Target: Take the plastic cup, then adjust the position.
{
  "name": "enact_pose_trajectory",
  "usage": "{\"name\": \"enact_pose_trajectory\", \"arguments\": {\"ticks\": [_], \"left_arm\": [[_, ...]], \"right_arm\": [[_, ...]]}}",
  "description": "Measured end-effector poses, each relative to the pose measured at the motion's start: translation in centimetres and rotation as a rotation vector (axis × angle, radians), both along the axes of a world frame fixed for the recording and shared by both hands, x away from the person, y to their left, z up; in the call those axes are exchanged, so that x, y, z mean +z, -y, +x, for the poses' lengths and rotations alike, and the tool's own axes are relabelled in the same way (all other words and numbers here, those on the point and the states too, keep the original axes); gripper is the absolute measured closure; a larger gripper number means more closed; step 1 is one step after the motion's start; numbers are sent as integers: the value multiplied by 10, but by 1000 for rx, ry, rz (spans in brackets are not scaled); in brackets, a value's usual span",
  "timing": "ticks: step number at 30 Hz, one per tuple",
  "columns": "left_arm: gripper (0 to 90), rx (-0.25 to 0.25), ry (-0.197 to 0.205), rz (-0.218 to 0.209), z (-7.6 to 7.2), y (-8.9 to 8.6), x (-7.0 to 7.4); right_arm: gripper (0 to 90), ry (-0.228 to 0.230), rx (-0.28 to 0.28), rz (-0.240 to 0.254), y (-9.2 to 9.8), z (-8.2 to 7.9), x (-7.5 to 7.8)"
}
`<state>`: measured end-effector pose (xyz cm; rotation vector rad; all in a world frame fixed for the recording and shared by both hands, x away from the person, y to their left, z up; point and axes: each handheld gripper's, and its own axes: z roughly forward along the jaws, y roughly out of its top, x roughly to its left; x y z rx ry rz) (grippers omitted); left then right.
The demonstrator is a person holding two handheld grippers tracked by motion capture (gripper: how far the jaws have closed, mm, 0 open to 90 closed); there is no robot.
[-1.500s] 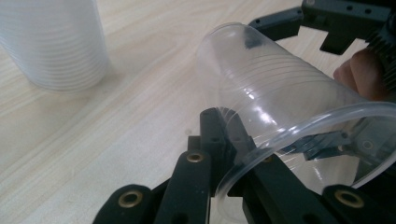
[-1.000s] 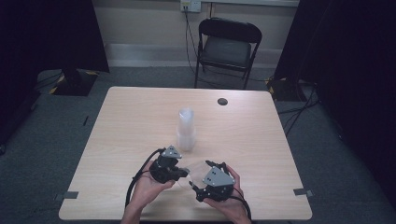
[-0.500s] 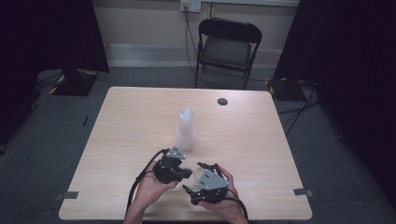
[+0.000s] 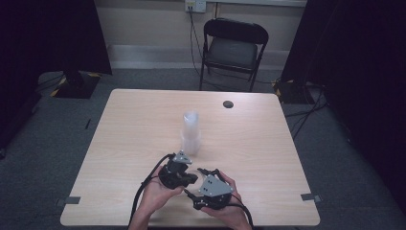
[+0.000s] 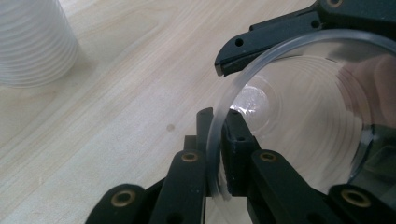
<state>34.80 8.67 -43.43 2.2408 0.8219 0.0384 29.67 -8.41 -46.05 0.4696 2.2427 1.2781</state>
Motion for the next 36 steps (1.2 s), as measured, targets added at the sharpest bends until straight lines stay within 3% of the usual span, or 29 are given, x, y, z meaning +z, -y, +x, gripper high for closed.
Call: {"name": "enact_pose_trajectory", "arguments": {"ticks": [3, 6, 14, 19, 20, 21, 22, 23, 27, 33, 36], "left_arm": [[862, -1, -12, 20, 1, 2, -3], [865, 11, -6, 3, 1, 1, -3], [846, 17, 8, 10, 1, 1, -3], [778, 28, 29, -25, -1, -1, -1], [753, 39, 57, -32, -2, -1, -1], [694, 39, 57, -32, -2, -1, -1], [694, 46, 81, -29, -3, -1, 0], [686, 37, 74, -40, -4, -1, 1], [625, 54, 118, -65, -6, -3, 3], [579, 84, 131, -119, -7, -8, 3], [548, 98, 138, -126, -7, -11, 3]], "right_arm": [[242, 10, 10, -6, -2, -1, 1], [276, 24, 8, -7, -3, -2, 1], [297, 11, 13, 7, -2, 0, 1], [298, 14, -14, 16, 1, 2, 2], [298, 13, -16, 19, 2, 3, 2], [298, 13, -16, 19, 2, 3, 2], [298, 11, -20, 23, 3, 3, 3], [298, 12, -34, 25, 4, 4, 3], [298, 1, -51, 35, 7, 6, 2], [298, -14, -66, 46, 10, 8, 2], [298, -20, -72, 52, 10, 9, 2]]}}
